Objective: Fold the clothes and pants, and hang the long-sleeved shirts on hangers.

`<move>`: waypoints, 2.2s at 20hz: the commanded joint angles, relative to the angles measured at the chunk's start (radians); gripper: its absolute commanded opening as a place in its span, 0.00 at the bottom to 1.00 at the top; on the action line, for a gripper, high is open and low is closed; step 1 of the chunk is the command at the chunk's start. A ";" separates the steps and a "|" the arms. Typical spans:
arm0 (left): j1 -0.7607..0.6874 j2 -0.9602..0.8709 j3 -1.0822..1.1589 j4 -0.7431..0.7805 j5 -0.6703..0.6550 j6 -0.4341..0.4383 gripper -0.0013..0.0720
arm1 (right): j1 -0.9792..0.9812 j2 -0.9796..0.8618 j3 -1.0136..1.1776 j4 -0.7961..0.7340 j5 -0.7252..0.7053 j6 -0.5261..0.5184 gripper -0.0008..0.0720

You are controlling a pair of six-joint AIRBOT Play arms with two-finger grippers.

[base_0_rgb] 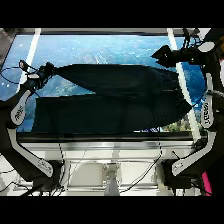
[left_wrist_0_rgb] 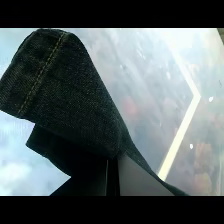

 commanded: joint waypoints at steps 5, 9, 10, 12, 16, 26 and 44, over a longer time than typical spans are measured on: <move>0.004 0.114 0.069 0.183 -0.086 0.002 0.04 | 0.000 0.000 0.001 -0.002 -0.013 0.000 0.77; -0.024 0.275 0.069 0.496 -0.424 0.000 0.03 | -0.003 0.000 0.001 -0.005 -0.023 0.000 0.77; -0.037 0.317 0.069 0.572 -0.511 -0.006 0.03 | -0.006 0.000 0.001 -0.005 -0.023 0.000 0.76; -0.075 0.397 0.069 0.779 -0.603 -0.098 0.03 | -0.019 0.000 0.001 -0.005 -0.022 0.000 0.77; -0.154 0.549 0.068 1.164 -0.811 -0.292 0.03 | -0.058 0.000 0.001 -0.003 -0.018 0.001 0.77; -0.253 0.505 -0.072 1.195 -1.150 -0.427 0.04 | -0.122 0.000 0.001 0.047 0.008 0.016 0.77; -0.059 0.287 -0.072 1.194 -0.541 -0.721 0.04 | -0.124 -0.004 0.001 -0.013 0.041 0.013 0.58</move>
